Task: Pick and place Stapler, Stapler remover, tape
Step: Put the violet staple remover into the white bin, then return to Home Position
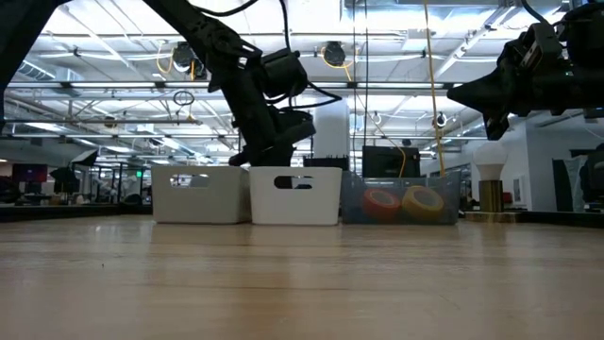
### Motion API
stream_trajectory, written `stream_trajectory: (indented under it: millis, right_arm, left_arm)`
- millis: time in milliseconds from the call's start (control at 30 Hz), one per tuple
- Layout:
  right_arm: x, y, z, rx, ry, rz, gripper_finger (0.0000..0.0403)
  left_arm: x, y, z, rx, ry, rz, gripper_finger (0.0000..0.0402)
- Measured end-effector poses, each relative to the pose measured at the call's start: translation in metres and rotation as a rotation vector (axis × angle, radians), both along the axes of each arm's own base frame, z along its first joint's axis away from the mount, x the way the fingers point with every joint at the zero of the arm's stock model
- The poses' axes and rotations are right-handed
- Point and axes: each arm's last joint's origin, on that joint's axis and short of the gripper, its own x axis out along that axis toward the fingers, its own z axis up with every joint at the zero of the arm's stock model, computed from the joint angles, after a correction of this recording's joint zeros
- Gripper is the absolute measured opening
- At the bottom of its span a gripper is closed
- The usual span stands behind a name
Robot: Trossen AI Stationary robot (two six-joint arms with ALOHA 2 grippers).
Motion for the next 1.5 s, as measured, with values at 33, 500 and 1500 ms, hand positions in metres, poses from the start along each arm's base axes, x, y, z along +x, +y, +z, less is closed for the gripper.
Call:
stream_trajectory:
  millis: [33,500,1500]
  right_arm:
    - [0.0,0.0,0.0,0.003,0.0,0.0,0.0004]
    - [0.0,0.0,0.0,0.003,0.0,0.0,0.0004]
    - [0.001,0.0,0.001,-0.003,-0.011,0.024,0.0004]
  left_arm:
    - [0.0,0.0,0.0,0.0,-0.002,0.0,0.0019]
    - [0.002,0.005,0.022,-0.027,-0.034,-0.035,0.0102]
    - [-0.16,-0.116,0.192,0.134,-0.443,-0.357,0.0115]
